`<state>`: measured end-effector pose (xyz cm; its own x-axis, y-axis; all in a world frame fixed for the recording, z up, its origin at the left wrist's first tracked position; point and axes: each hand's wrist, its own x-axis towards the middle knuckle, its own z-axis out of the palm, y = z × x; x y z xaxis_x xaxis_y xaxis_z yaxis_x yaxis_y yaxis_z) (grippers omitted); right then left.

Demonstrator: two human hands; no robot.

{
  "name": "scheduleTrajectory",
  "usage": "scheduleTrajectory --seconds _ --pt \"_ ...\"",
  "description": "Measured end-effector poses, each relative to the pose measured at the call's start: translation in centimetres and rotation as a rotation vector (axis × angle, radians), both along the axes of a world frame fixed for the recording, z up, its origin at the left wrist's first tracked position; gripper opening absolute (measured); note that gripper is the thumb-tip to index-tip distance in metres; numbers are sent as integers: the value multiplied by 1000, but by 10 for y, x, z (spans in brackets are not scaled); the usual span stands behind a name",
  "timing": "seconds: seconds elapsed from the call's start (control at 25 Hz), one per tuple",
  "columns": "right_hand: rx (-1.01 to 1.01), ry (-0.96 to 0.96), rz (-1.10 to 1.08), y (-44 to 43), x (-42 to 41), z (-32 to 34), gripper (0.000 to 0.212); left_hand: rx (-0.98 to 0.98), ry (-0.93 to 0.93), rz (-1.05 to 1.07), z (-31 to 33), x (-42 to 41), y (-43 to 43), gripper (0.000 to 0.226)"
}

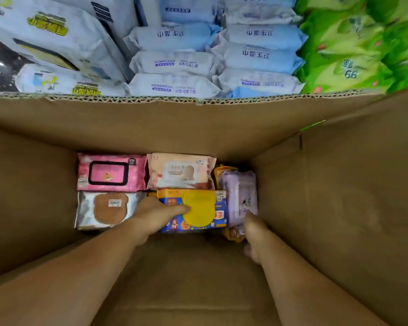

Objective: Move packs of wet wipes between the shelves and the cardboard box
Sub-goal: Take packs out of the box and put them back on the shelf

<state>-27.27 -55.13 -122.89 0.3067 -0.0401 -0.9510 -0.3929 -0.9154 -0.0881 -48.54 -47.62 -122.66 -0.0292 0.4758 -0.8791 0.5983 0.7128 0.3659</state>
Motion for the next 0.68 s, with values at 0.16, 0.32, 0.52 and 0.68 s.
scheduleTrajectory --seconds 0.16,0.32,0.52,0.68 --pt "29 152 -342 0 -2 -16 63 37 -25 5 10 -24 16 34" --pt "244 181 -670 6 1 -38 57 61 10 -25 8 -48 17 22" --pt "423 202 -646 18 4 -44 42 54 -64 77 7 -66 20 47" --pt "506 203 -488 24 -4 -4 37 44 -161 139 48 -68 21 30"
